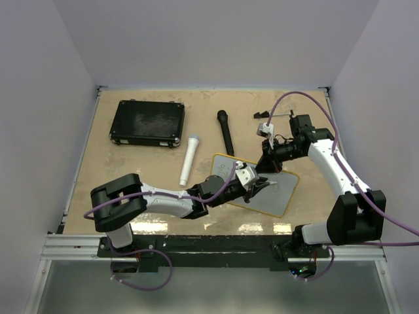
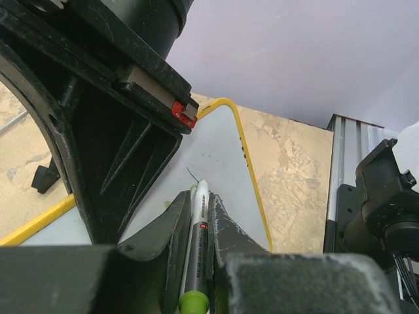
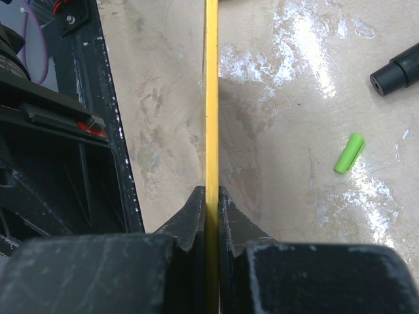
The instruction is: Write a sentence on the whiteboard
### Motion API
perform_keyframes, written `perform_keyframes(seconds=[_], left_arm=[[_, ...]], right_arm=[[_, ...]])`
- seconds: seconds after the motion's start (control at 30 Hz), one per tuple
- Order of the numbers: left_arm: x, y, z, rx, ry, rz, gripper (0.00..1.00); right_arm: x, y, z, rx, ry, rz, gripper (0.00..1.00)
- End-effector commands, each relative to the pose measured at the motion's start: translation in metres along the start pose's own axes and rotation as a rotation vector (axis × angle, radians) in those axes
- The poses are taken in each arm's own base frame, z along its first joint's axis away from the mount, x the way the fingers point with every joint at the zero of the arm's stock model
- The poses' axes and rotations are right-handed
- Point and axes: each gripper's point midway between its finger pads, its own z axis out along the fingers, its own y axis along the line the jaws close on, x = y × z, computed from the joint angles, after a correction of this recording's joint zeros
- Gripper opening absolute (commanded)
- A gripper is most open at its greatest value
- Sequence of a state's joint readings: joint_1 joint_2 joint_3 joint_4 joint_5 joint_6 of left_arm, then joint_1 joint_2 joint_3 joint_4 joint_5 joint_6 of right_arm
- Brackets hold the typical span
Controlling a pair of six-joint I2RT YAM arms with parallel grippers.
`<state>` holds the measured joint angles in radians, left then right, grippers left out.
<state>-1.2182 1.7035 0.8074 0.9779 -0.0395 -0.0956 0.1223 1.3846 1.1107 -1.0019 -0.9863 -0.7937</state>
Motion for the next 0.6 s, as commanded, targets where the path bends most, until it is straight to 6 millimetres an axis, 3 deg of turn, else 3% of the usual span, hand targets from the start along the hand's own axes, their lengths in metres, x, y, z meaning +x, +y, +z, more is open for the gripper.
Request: perform_keyframes(seconds=[0.0, 0.57], left_arm=[[-0.017, 0.000, 0.010, -0.002, -0.058, -0.020, 0.00], [0.012, 0.005, 0.001, -0.022, 0.022, -0.017, 0.00]], right_arm=[[-0.013, 0.003, -0.003, -0.005, -0.053, -0.092, 0.00], [-0.013, 0.003, -0.003, -0.004, -0.054, -0.092, 0.00]])
